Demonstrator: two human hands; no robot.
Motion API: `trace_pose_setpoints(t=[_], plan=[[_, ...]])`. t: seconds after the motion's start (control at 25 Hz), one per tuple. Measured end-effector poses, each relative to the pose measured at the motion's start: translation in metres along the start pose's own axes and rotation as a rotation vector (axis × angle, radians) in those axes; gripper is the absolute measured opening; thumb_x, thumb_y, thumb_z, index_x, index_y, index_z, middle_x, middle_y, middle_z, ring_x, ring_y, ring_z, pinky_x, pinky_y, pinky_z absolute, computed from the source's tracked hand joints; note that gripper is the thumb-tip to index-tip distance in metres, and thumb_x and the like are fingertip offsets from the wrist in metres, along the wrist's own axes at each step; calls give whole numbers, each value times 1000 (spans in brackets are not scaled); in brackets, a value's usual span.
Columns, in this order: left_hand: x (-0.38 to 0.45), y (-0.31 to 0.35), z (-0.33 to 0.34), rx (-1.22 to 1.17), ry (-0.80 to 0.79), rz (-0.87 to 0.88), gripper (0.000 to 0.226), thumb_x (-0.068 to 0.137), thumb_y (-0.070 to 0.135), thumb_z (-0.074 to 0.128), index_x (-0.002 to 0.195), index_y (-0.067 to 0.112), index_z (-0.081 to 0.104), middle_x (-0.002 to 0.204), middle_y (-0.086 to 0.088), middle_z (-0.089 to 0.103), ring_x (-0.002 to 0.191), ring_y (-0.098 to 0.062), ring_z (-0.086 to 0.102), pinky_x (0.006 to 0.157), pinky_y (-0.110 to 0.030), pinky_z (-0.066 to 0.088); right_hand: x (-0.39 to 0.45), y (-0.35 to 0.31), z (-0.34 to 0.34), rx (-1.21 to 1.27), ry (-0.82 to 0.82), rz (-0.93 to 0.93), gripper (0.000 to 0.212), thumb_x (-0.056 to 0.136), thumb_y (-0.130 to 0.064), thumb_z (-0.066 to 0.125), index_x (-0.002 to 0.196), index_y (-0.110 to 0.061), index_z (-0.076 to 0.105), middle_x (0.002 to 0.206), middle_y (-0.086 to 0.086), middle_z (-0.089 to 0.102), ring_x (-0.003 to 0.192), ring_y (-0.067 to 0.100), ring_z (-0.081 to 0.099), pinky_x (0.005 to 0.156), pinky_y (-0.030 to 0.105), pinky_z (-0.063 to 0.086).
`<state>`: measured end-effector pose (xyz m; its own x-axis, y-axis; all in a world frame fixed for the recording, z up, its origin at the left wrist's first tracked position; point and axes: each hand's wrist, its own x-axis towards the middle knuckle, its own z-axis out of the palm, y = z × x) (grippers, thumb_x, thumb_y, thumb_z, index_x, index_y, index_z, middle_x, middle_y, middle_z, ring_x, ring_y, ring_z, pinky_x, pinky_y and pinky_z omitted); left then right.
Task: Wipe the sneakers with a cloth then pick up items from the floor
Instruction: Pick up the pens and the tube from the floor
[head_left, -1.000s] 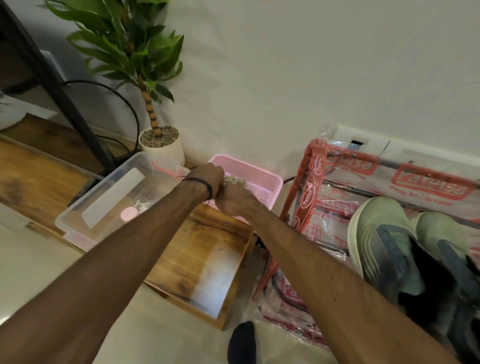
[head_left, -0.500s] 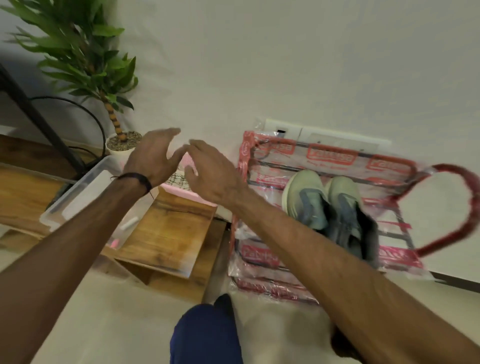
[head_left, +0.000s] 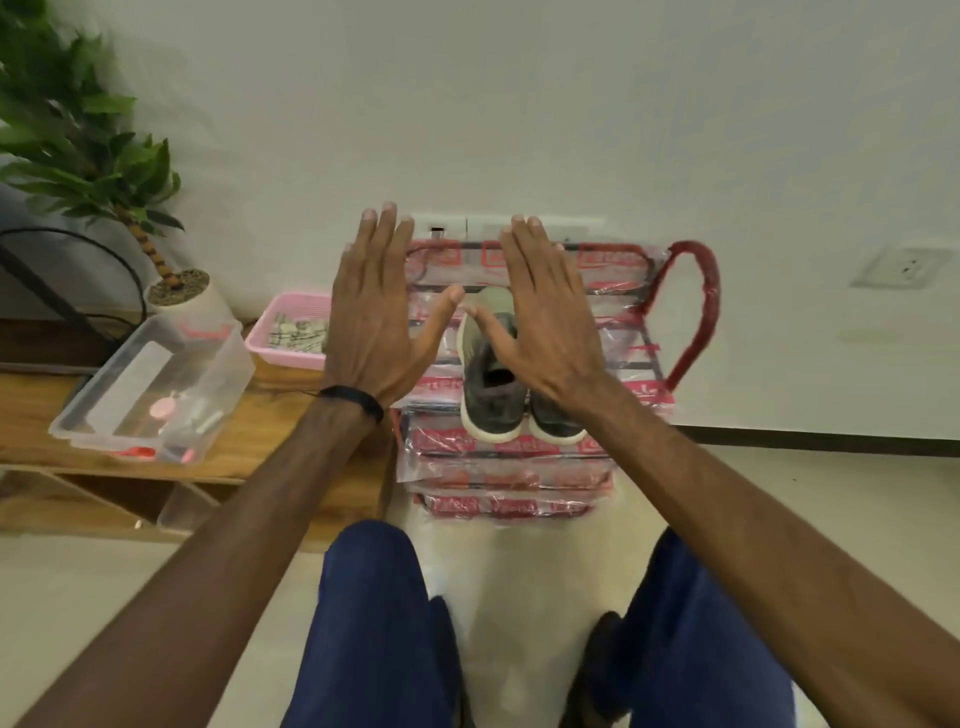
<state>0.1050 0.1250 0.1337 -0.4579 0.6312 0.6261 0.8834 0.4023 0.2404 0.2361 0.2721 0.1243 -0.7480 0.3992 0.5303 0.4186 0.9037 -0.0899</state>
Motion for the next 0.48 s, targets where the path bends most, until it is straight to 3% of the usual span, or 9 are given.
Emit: trace_pose_setpoints(t=[0.16, 0.32, 0.48], plan=[[22, -15, 61, 1, -66, 6, 85, 100, 61, 42, 159, 8, 11, 168, -10, 5, 156, -24, 0, 125, -51, 10, 23, 45, 32, -35, 9, 3, 91, 99, -68, 34, 159, -3, 10, 168, 13, 4, 155, 25, 1, 124, 50, 11], [60, -27, 118, -27, -138, 12, 84, 102, 57, 42, 159, 4, 10, 168, -13, 5, 156, -24, 0, 126, -48, 7, 54, 67, 79, -9, -47, 15, 94, 97, -70, 35, 159, -2, 10, 168, 13, 4, 155, 24, 0, 124, 49, 9], [78, -15, 131, -69, -228, 1, 79, 104, 51, 42, 159, 5, 9, 168, -11, 3, 156, -23, 0, 125, -50, 11, 60, 73, 77, 74, -96, 54, 90, 97, -66, 31, 158, -2, 14, 167, 13, 8, 155, 25, 3, 124, 49, 9]])
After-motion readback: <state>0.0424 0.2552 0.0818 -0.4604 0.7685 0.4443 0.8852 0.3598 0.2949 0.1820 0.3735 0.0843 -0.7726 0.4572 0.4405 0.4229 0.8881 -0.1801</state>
